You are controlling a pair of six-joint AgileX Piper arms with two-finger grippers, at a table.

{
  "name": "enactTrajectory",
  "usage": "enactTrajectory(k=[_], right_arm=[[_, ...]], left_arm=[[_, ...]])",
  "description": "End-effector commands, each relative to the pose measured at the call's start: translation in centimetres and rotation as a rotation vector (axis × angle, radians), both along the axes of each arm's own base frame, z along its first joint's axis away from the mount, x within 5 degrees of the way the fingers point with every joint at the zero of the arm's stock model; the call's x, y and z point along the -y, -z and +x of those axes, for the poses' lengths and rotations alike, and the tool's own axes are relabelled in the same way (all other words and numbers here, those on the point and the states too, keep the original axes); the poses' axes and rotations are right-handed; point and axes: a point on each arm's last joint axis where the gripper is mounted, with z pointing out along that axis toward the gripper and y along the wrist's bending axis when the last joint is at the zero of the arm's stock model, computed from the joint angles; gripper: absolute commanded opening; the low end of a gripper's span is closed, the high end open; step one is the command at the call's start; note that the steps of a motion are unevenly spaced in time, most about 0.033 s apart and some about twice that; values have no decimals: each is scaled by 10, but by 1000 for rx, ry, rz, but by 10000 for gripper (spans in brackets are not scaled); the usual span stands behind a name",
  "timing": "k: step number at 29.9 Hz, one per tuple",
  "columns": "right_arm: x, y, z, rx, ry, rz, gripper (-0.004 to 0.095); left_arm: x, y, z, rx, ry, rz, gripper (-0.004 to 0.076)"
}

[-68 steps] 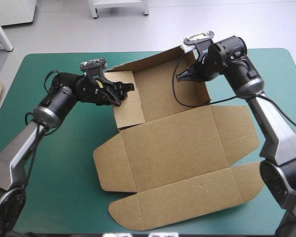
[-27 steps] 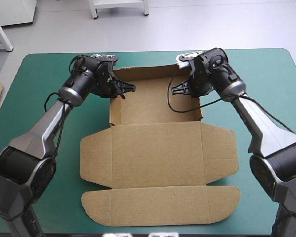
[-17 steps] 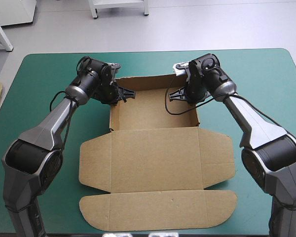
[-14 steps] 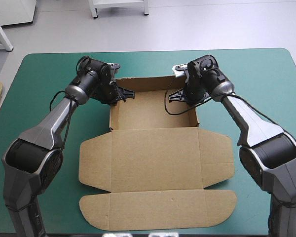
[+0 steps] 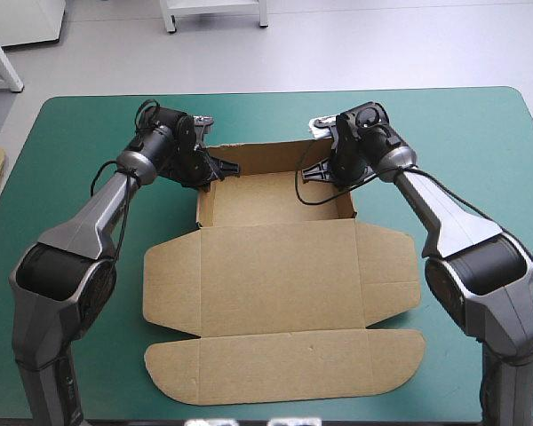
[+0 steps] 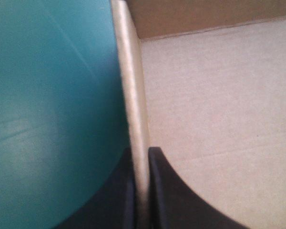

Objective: Fold the box

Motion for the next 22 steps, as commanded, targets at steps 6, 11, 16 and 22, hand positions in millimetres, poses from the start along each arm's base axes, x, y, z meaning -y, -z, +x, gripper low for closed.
enactTrajectory(k=[6,11,16,22], right_arm=[[-5,-25,-9,26,-48,47,180],[-4,-44,-7,75,-41,58,450],[-5,-59,-6,123,-42,80,500],[-2,-62,-4,146,-38,47,500]], left_arm=[[4,-24,-7,50,61,-53,30],[3,-34,-9,81,66,-63,195],[2,-52,-11,136,80,-75,388],[0,-60,-13,158,78,-77,467]])
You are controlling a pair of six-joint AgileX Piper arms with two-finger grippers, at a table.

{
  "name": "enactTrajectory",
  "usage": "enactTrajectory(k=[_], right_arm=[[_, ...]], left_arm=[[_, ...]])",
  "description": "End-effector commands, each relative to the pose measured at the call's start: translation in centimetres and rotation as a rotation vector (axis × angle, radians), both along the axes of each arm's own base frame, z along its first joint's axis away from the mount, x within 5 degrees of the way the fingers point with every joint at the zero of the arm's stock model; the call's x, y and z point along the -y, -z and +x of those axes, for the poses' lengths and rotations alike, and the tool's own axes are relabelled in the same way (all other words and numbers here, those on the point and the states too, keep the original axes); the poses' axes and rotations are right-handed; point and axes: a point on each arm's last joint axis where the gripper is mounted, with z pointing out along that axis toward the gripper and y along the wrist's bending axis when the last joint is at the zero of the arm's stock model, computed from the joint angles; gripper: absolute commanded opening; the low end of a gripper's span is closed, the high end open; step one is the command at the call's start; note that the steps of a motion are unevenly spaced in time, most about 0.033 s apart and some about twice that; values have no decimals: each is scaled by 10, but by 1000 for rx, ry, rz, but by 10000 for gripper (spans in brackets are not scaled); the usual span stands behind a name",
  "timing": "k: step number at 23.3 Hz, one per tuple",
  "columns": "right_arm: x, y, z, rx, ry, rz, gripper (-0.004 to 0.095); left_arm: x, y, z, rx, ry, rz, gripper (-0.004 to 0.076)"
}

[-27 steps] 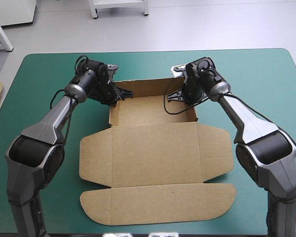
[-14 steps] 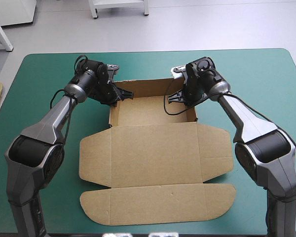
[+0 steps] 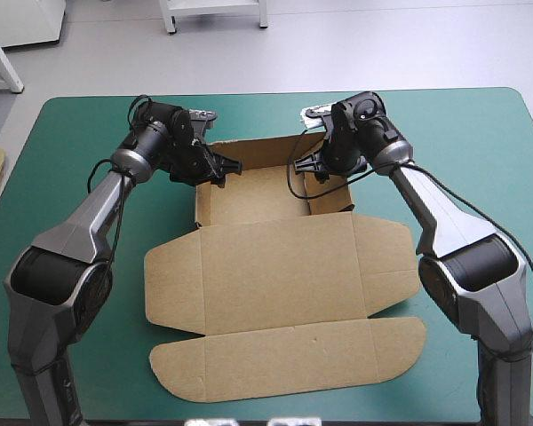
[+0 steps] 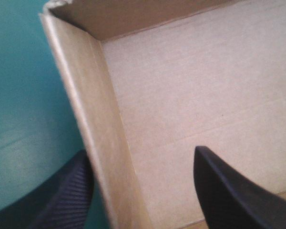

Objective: Fold the box

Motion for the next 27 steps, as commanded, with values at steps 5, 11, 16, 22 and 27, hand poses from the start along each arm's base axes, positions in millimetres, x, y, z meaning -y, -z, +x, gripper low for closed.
enactTrajectory(k=[5,11,16,22,27], right_arm=[[7,-39,-10,101,-9,6,500],[19,-80,-20,237,-8,-26,499],[28,-127,-50,327,-58,45,485],[42,-168,-80,443,-79,86,481],[44,-181,-92,479,-101,121,462]], left_arm=[[-2,-42,-11,119,8,-44,467],[-9,-79,-20,297,41,-42,466],[-18,-129,-53,433,92,-74,465],[-34,-146,-118,629,140,-189,410],[-56,-110,-176,717,141,-185,382]])
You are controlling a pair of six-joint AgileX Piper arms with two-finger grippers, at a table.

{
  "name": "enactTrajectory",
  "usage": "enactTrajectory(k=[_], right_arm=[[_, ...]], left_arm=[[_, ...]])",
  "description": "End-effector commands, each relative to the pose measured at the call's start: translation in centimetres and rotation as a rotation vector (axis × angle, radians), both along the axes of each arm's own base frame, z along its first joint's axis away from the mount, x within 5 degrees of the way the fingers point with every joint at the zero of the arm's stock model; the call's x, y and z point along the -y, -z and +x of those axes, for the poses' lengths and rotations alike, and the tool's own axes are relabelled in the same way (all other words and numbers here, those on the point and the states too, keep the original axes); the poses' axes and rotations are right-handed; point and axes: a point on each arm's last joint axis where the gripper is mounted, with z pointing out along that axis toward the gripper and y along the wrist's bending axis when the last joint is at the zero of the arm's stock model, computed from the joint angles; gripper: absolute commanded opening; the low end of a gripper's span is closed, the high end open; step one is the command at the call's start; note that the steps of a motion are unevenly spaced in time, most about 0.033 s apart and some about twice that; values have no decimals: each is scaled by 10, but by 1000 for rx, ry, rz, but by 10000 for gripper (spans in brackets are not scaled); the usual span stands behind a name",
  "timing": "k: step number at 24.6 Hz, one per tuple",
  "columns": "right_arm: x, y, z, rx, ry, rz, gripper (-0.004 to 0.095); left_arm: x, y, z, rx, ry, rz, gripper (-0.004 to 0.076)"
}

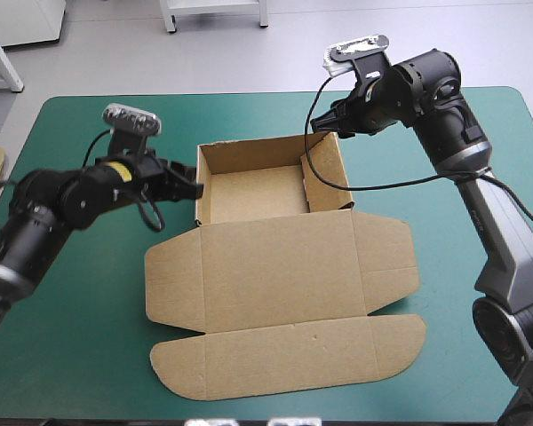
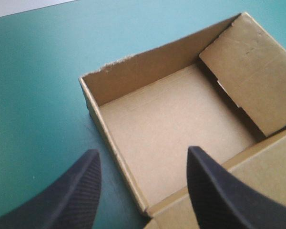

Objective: Fold the box

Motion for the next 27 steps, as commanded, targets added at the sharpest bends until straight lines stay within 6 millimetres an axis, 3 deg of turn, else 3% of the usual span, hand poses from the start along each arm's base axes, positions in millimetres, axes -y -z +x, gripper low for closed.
enactTrajectory(k=[1,5,7,12,15,20,23,27], right_arm=[[9,-37,-22,130,-19,53,460],[11,-40,-25,143,-23,51,458],[10,-40,-27,130,-38,50,458],[9,-44,-32,142,-64,78,458],[11,-52,-40,158,-74,93,458],[19,-65,-59,237,-81,99,458],[20,-49,-61,169,-81,73,458],[16,-43,-51,195,-81,77,458]], left_arm=[[-13,1,-39,165,-8,-63,381],[-31,25,-82,265,-33,-99,358],[-43,37,-114,339,-46,-137,336],[-54,57,-150,357,-45,-175,224],[-58,62,-162,360,-38,-176,177],[-59,62,-165,361,-35,-175,174],[-59,62,-165,361,-35,-169,174],[-59,68,-167,303,-23,-147,174]])
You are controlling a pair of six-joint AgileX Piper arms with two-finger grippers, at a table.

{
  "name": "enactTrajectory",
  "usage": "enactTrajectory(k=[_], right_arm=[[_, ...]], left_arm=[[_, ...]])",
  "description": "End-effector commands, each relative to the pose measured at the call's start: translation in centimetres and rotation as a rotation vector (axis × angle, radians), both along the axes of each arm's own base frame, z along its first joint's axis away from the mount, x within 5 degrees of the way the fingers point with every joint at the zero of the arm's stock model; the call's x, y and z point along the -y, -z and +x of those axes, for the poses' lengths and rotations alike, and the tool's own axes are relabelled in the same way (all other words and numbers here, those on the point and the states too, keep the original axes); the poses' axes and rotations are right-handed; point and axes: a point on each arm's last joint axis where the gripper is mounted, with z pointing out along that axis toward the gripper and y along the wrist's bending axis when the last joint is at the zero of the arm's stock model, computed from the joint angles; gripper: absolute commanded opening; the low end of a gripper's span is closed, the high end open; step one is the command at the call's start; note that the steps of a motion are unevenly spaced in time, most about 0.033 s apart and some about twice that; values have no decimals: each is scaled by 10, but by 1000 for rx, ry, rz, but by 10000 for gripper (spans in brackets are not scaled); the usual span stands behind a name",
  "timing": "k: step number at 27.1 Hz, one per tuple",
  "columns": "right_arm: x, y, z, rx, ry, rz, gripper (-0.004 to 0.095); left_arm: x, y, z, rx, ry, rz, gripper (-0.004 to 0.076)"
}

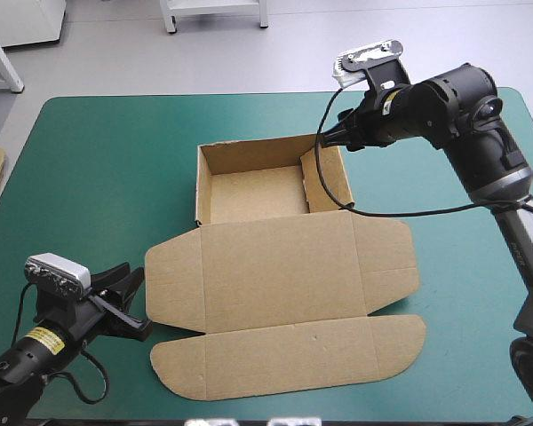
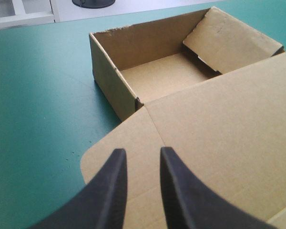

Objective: Fold the box

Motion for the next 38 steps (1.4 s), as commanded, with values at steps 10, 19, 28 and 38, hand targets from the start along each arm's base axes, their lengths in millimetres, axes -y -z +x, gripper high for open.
enactTrajectory(k=[10,19,28,38], right_arm=[[-11,57,63,-182,108,-35,488],[-10,78,85,-231,172,-25,555],[-19,116,105,-327,212,-25,635],[-24,139,116,-379,215,-39,635]], left_arm=[[1,-12,0,63,-1,-41,171],[1,-13,0,65,-2,-40,171],[0,-13,0,66,-2,-38,171],[0,-13,0,66,-2,-38,171]])
